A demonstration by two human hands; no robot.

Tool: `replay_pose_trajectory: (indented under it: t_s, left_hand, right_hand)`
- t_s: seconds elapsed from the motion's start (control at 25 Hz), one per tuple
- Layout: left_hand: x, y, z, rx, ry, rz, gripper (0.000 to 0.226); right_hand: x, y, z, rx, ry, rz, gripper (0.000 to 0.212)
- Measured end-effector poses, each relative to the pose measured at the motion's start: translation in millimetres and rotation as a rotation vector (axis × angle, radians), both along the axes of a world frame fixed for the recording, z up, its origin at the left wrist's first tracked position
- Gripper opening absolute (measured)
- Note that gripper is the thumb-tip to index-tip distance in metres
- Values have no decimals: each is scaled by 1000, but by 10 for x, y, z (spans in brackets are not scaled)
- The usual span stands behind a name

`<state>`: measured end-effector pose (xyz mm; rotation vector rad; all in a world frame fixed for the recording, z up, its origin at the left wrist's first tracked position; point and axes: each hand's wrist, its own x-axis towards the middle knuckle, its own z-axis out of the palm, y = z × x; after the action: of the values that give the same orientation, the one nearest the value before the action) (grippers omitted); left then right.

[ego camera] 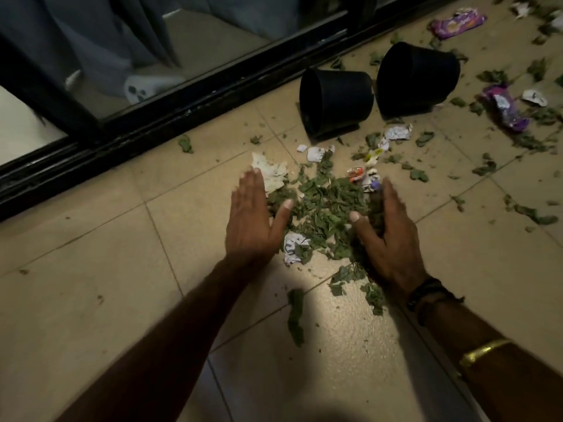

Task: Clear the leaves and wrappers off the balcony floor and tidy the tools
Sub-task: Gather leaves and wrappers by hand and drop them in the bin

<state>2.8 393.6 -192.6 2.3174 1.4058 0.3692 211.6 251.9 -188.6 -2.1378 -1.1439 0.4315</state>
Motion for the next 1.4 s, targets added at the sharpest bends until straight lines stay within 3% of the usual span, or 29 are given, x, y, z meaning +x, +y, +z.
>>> replay_pose_trajectory:
  t_s: [0.2, 0.28, 0.36, 0.48, 0.56, 0.68, 0.76, 0.88, 1.0, 1.08, 1.2, 1.32, 1.4]
  left_hand:
    - [-199, 1135, -27, 14, 49, 447, 88]
    - [-159, 1455, -35, -18, 88, 500, 86]
    - [-10, 1332, -63, 35, 86, 336, 82]
    - [154, 867, -61, 17, -7, -95, 72]
    - [352, 984, -63, 24, -38, -70, 73]
    - [674, 1194, -39, -30, 71, -25, 80]
    - [821, 957, -43, -39, 31, -227, 77]
    - [799, 660, 28, -146, -55, -469, 82]
    - [904, 821, 81, -95, -53, -556, 79]
    - [1091, 896, 123, -107, -57, -543, 78]
    - [1375, 1011, 121, -175, -18, -465, 84]
    - [1446, 1006, 117, -190, 60, -497, 80]
    - [1340, 872, 146, -203, -24, -562, 73]
  right_hand:
    - [703, 138, -69, -65, -135, -155, 91]
    - [700, 139, -118, -90, -163, -132, 90]
    - [628, 168, -96, -83, -145, -132, 88]
    - [720, 167, -71, -39, -95, -135, 85]
    - [1011, 233, -51, -45, -152, -185, 85]
    - [1502, 418, -34, -203, -206, -320, 94]
    - [1574, 545, -62, -261, -282, -214, 102]
    - [1351, 652, -76, -108, -218, 48, 88]
    - [1421, 784, 48, 138, -243, -70, 66]
    - [1622, 946, 60, 63, -315, -120, 66]
    - [1742, 1223, -20, -98, -232, -8, 83]
    - [1472, 1279, -5, -144, -177, 162, 73]
    - [1227, 1154, 29, -110, -115, 319, 72]
